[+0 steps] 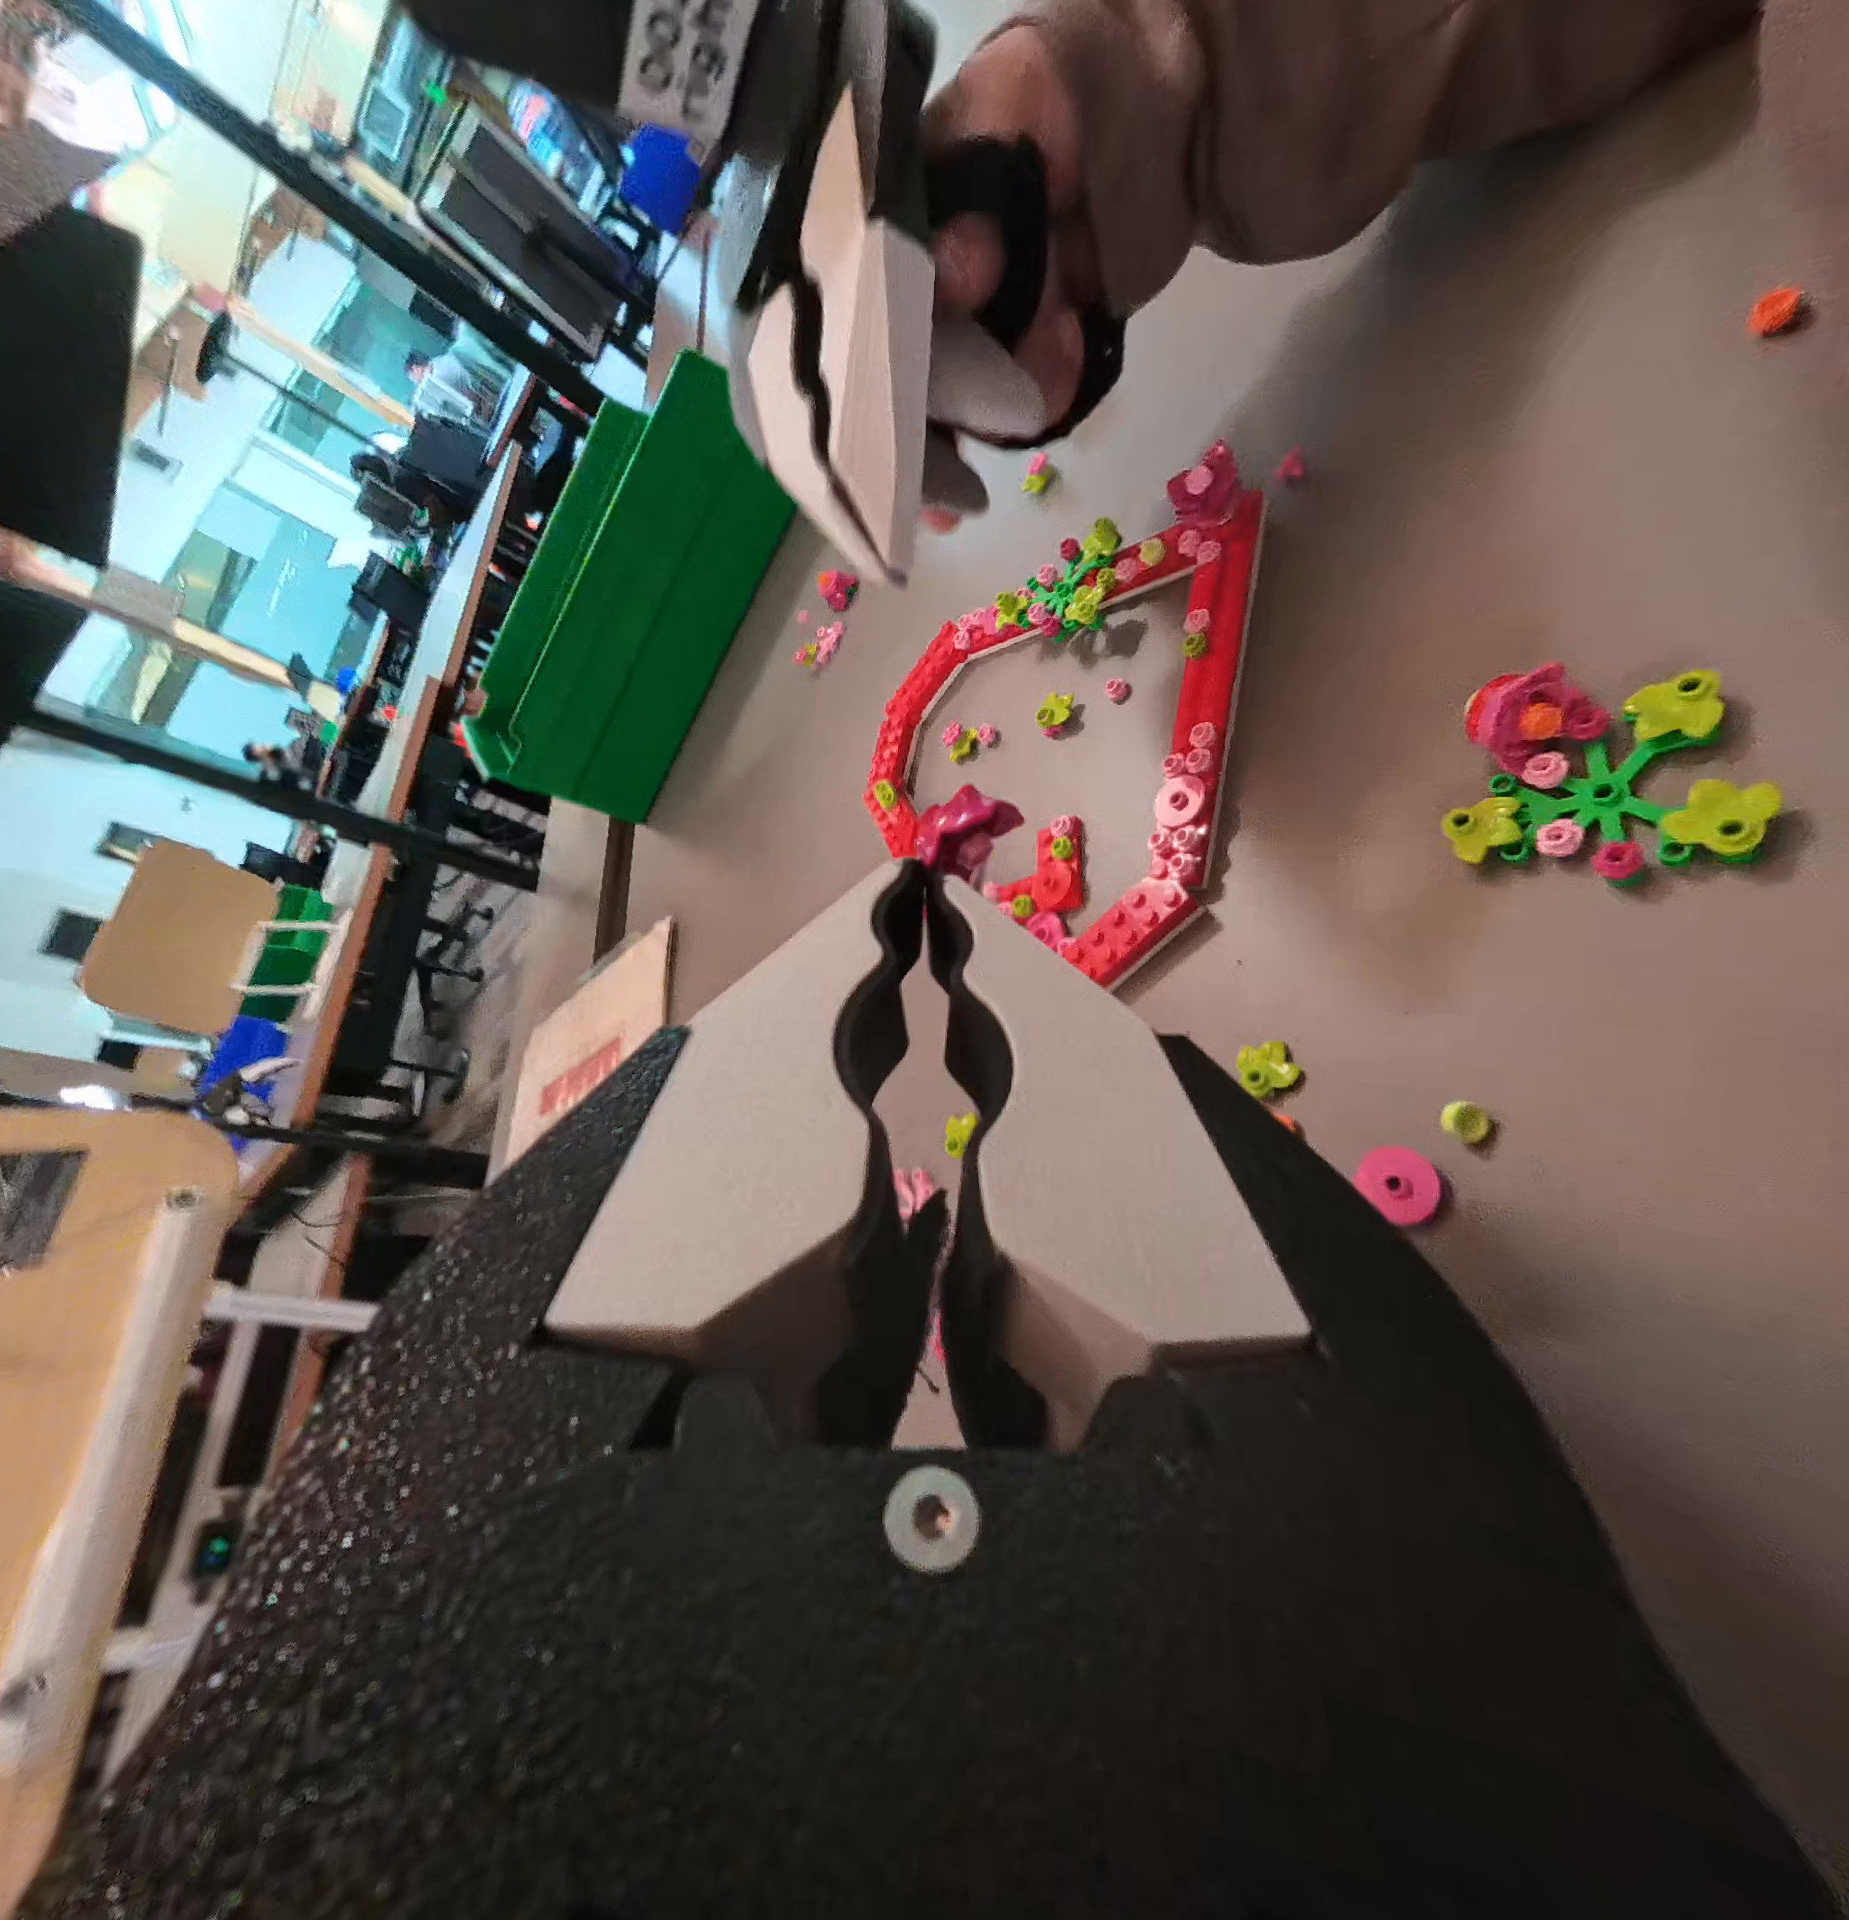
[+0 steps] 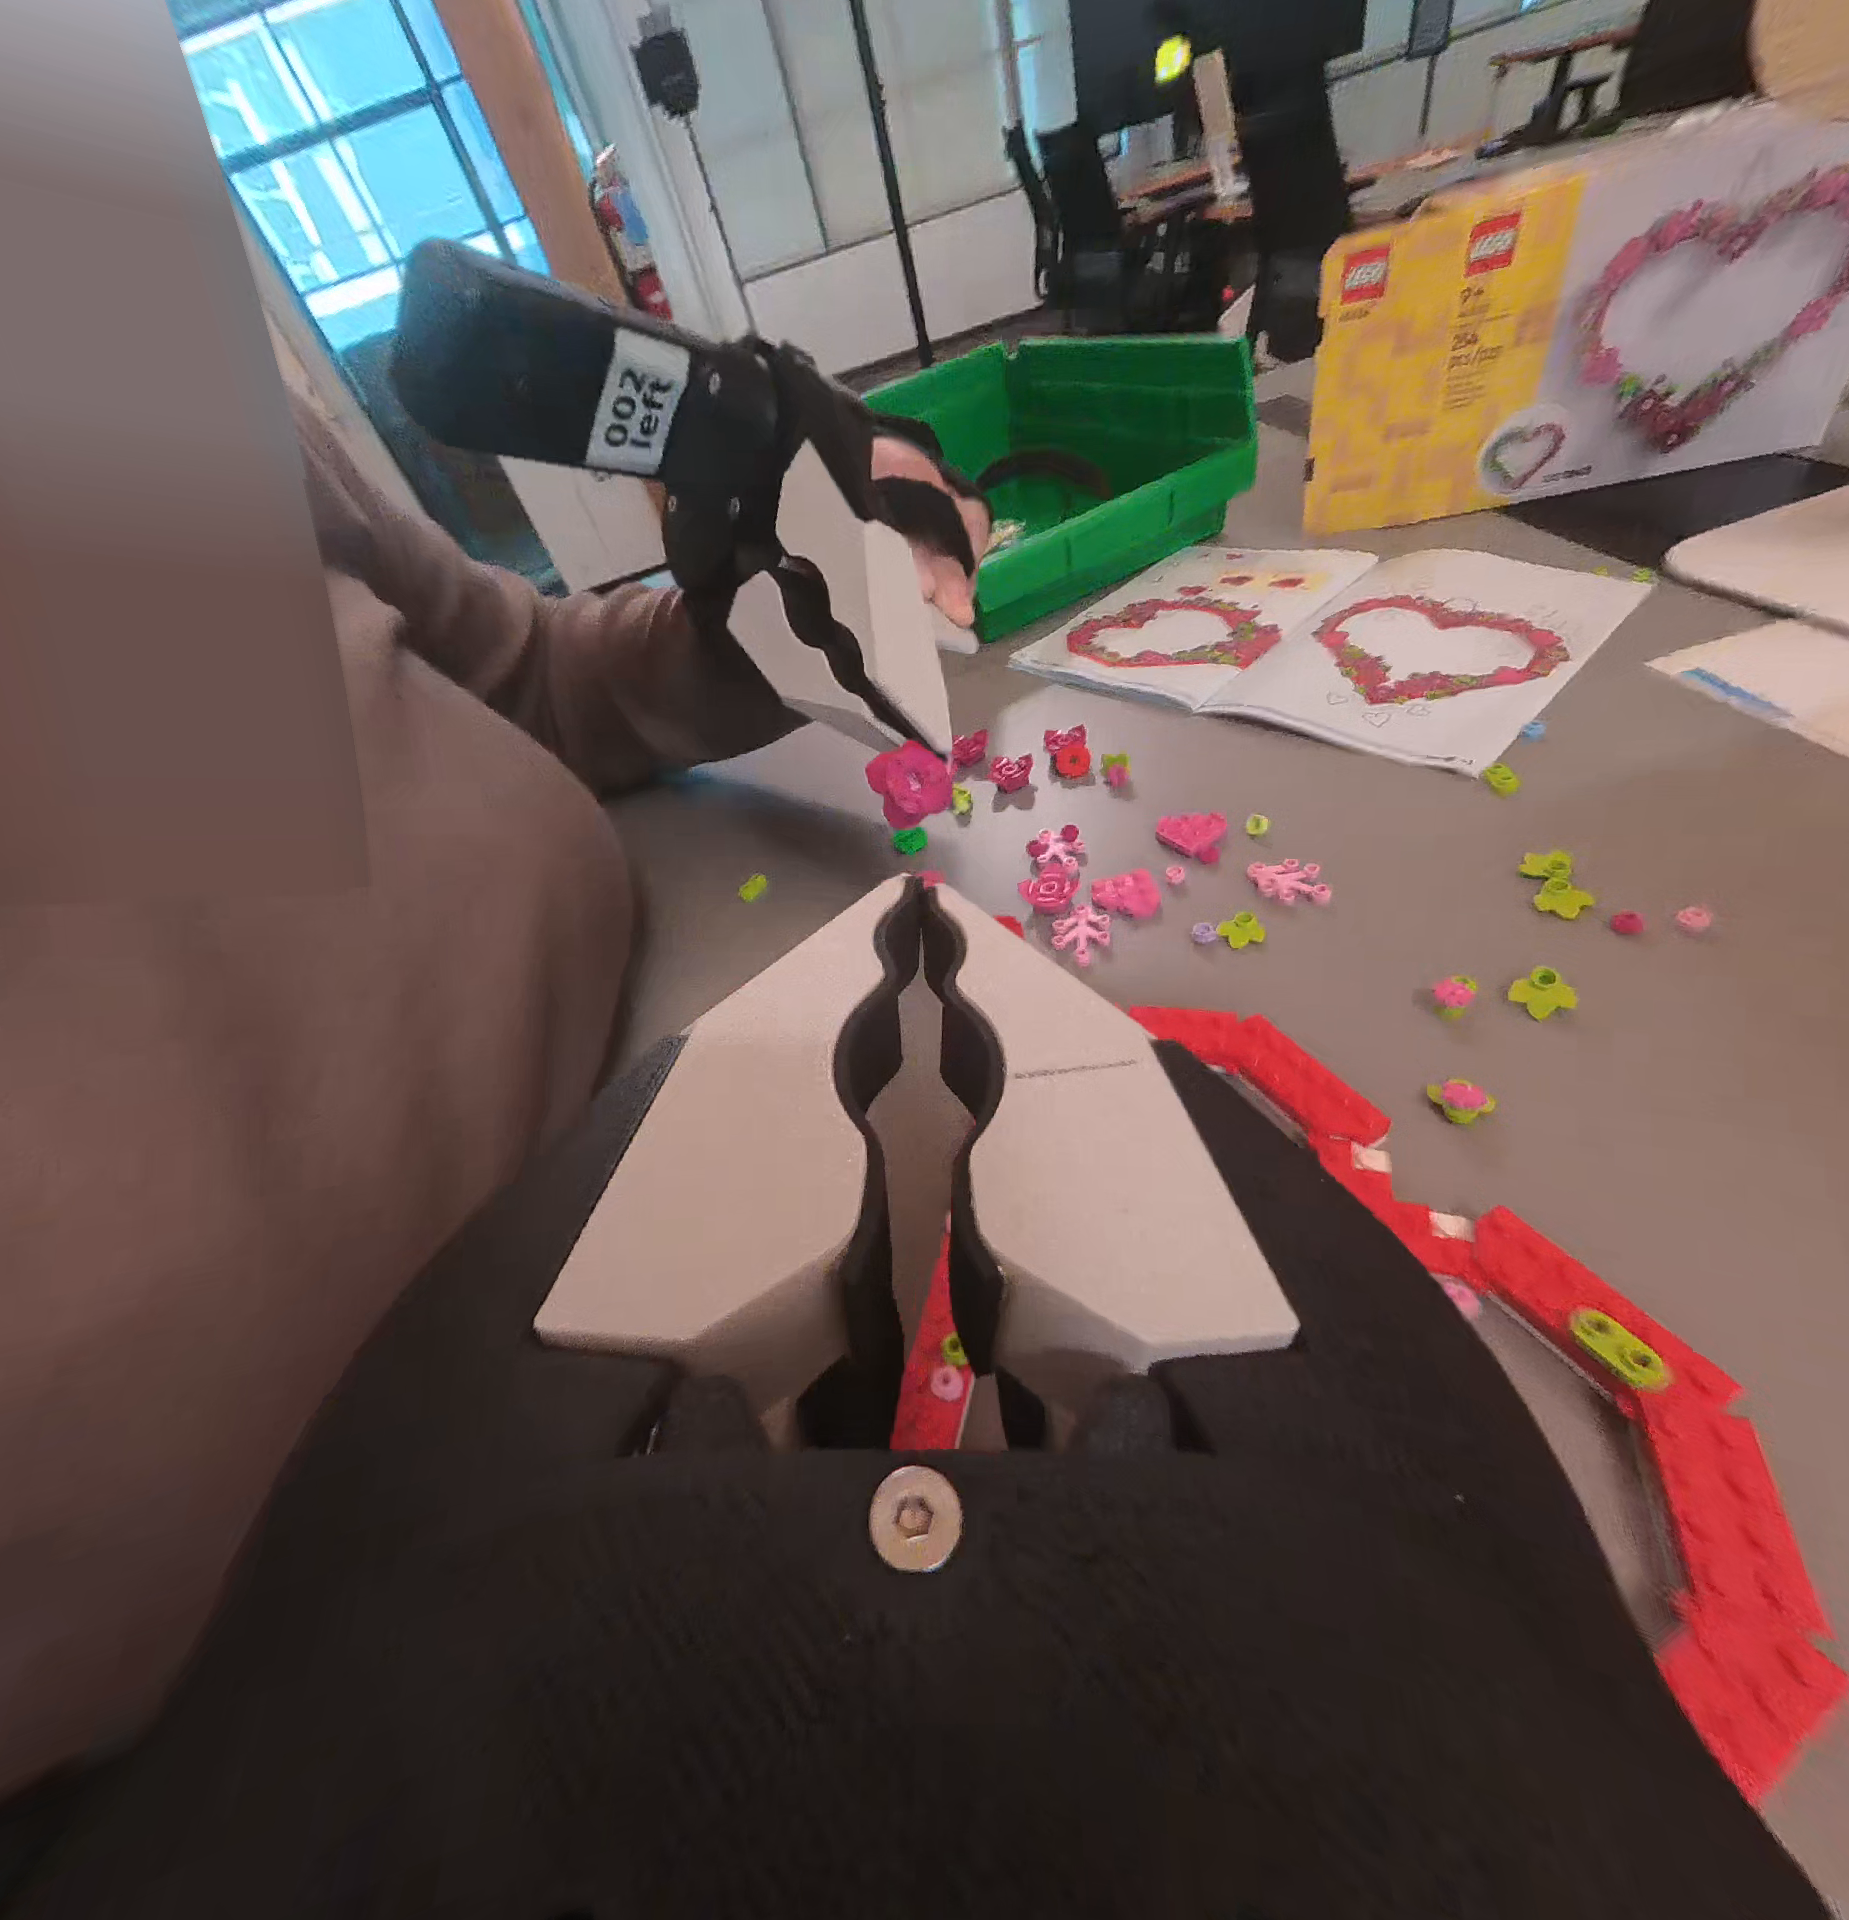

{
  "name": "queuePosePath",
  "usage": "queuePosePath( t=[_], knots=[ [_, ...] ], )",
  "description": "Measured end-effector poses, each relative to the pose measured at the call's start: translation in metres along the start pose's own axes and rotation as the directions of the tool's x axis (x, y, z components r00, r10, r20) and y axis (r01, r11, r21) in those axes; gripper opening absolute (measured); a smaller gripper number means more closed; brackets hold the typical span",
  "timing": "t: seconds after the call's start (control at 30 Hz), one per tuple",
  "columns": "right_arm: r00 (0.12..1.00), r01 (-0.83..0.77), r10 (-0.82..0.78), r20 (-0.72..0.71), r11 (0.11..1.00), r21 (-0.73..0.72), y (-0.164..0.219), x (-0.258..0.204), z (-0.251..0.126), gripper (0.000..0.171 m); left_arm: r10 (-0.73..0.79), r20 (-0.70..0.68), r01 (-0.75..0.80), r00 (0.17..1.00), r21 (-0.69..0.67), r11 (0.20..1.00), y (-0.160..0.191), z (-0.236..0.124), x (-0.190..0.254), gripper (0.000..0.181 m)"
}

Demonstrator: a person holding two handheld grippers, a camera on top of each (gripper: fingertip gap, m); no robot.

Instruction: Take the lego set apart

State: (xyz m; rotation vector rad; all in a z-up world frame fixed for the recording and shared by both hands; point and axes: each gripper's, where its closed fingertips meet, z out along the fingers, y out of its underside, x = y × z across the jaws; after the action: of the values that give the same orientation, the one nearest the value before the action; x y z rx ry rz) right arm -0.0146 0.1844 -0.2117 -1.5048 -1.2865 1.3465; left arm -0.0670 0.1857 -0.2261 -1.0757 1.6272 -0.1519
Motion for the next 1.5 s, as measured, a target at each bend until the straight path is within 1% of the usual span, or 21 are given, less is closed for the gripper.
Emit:
queuePosePath(
  t=[0.03, 0.1, 0.13, 0.2, 0.27, 0.33, 0.4, 0.5, 0.6, 0.83, 1.0, 1.07, 1.1, 1.17, 1.2, 1.27, 1.33, 1.4, 1.47, 1.5],
  knots=[
    [1.0, -0.005, 0.005, 0.005, 1.0, -0.028, 0.006, 0.0, 0.009, 0.0, 0.02, -0.013, -0.02, 1.0, 0.002, 1.0, -0.003, 0.006, 0.004, 0.0],
    [1.0, -0.01, 0.01, -0.004, 0.998, -0.064, 0.015, 0.001, 0.022, 0.0, 0.01, -0.029, -0.011, 1.0, -0.024, 1.0, 0.001, 0.016, 0.009, 0.0],
    [1.0, -0.018, 0.018, -0.013, 0.997, -0.078, 0.018, 0.003, 0.024, 0.003, -0.006, -0.036, 0.004, 0.999, -0.04, 0.999, 0.006, 0.019, 0.011, 0.0],
    [0.999, -0.035, 0.033, -0.029, 0.995, -0.089, 0.022, 0.008, 0.027, 0.004, -0.051, -0.014, 0.05, 0.999, -0.058, 0.997, 0.015, 0.023, 0.009, 0.0],
    [0.997, -0.042, 0.037, -0.064, 0.996, -0.078, 0.024, 0.016, 0.029, 0.011, -0.133, 0.015, 0.133, 0.991, -0.076, 0.988, 0.022, 0.028, 0.005, 0.0],
    [0.993, 0.001, -0.01, -0.116, 0.997, -0.083, 0.025, 0.024, 0.032, 0.016, -0.238, 0.022, 0.239, 0.971, -0.098, 0.966, 0.03, 0.033, 0.004, 0.0],
    [0.984, 0.067, -0.083, -0.159, 0.993, -0.102, 0.026, 0.027, 0.036, 0.023, -0.358, 0.032, 0.36, 0.933, -0.112, 0.926, 0.035, 0.037, 0.002, 0.0],
    [0.957, 0.149, -0.178, -0.231, 0.979, -0.139, 0.028, 0.034, 0.04, 0.021, -0.51, 0.023, 0.509, 0.86, -0.111, 0.853, 0.039, 0.039, -0.001, 0.0],
    [0.93, 0.201, -0.239, -0.279, 0.966, -0.16, 0.027, 0.039, 0.041, 0.02, -0.608, -0.008, 0.606, 0.794, -0.087, 0.791, 0.036, 0.038, -0.003, 0.0],
    [0.895, 0.26, -0.311, -0.32, 0.946, -0.193, 0.03, 0.043, 0.046, 0.019, -0.643, -0.007, 0.641, 0.766, -0.056, 0.765, 0.035, 0.039, -0.004, 0.0],
    [0.879, 0.285, -0.341, -0.334, 0.936, -0.207, 0.029, 0.043, 0.047, 0.02, -0.622, 0.011, 0.622, 0.783, -0.042, 0.782, 0.035, 0.039, -0.005, 0.0],
    [0.847, 0.322, -0.378, -0.375, 0.924, -0.204, 0.02, 0.045, 0.04, 0.02, -0.61, 0.028, 0.611, 0.792, -0.039, 0.791, 0.036, 0.038, -0.007, 0.0],
    [0.81, 0.351, -0.405, -0.424, 0.914, -0.203, 0.01, 0.048, 0.03, 0.022, -0.603, 0.034, 0.604, 0.797, -0.037, 0.796, 0.036, 0.038, -0.008, 0.0],
    [0.69, 0.413, -0.444, -0.572, 0.89, -0.192, -0.015, 0.058, -0.009, 0.026, -0.584, 0.059, 0.587, 0.809, -0.034, 0.809, 0.036, 0.035, -0.013, 0.0],
    [0.615, 0.442, -0.441, -0.654, 0.879, -0.177, -0.029, 0.062, -0.038, 0.028, -0.575, 0.076, 0.578, 0.815, -0.031, 0.815, 0.035, 0.033, -0.017, 0.0],
    [0.463, 0.487, -0.384, -0.799, 0.863, -0.133, -0.053, 0.065, -0.108, 0.028, -0.569, 0.106, 0.572, 0.816, -0.004, 0.82, 0.028, 0.029, -0.027, 0.0],
    [0.301, 0.506, -0.277, -0.913, 0.858, -0.093, -0.067, 0.065, -0.19, 0.029, -0.585, 0.118, 0.586, 0.803, 0.03, 0.81, 0.019, 0.027, -0.034, 0.0],
    [0.103, 0.518, -0.132, -0.986, 0.853, -0.06, -0.068, 0.061, -0.285, 0.029, -0.604, 0.113, 0.603, 0.789, 0.044, 0.796, 0.011, 0.029, -0.035, 0.0],
    [-0.121, 0.516, 0.04, -0.992, 0.856, -0.029, -0.047, 0.051, -0.388, 0.027, -0.623, 0.109, 0.622, 0.775, 0.046, 0.782, 0.005, 0.032, -0.036, 0.0],
    [-0.235, 0.496, 0.117, -0.965, 0.868, -0.016, -0.026, 0.044, -0.441, 0.026, -0.632, 0.114, 0.632, 0.766, 0.046, 0.774, 0.002, 0.033, -0.038, 0.0]
  ],
)
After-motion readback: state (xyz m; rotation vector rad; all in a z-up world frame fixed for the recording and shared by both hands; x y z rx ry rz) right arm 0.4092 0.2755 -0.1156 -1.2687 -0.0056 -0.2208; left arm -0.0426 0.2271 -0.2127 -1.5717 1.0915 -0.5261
